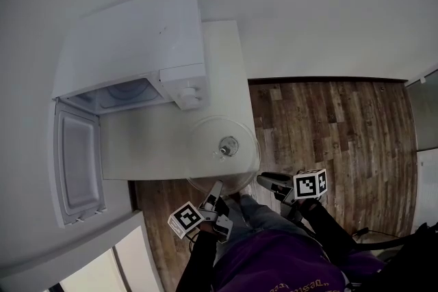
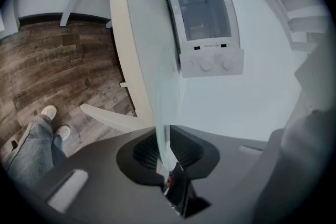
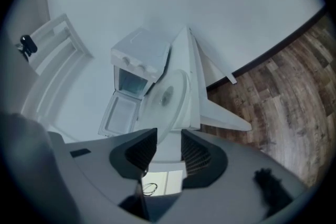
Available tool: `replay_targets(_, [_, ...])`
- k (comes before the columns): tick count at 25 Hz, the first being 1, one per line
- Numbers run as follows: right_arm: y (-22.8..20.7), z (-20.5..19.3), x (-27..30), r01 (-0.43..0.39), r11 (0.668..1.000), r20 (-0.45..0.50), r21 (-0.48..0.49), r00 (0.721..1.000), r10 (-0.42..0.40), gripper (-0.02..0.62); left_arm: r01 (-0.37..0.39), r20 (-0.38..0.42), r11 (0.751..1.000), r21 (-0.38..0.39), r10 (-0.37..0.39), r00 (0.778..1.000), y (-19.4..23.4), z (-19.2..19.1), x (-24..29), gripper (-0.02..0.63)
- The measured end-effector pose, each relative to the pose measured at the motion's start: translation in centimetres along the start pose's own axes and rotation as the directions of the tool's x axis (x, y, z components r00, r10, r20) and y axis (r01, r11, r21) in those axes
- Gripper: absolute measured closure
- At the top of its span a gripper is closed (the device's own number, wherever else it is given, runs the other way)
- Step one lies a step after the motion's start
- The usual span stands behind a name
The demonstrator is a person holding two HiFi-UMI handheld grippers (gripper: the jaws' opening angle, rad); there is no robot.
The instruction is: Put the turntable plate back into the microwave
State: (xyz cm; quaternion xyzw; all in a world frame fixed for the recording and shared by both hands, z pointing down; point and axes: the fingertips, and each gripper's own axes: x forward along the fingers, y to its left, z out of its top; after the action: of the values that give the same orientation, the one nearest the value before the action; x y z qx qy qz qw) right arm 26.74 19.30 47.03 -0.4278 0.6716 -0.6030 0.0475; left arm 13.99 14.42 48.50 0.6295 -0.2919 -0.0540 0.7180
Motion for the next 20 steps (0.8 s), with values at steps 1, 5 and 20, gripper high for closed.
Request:
replay_targets(1, [0.2,-0.1,0.2,-0.025,0.999,0.016,0.044,1.0,0.025,0.46,0.026,0.002,1.0,-0.007,-0.026,1.0,-0.6,0.0,-0.1,0.555])
replay_targets(5, [0.6,1.7,0.3,-0.125,0.978,0.131,0.165,0.986,0.103,0.46,0.14,0.012,0.989,-0.052,-0.14,0.99,-3.1,-0.3,-0.3,0.574])
replay_targets(20, [-0.7,4.2,2.2,-0.086,0.979,0.076,0.187,0.994,0.072,0.518,0.169,0.006,0.985,-0.032,-0.169,0.986,-3.2,-1.0,-2.6,0.571])
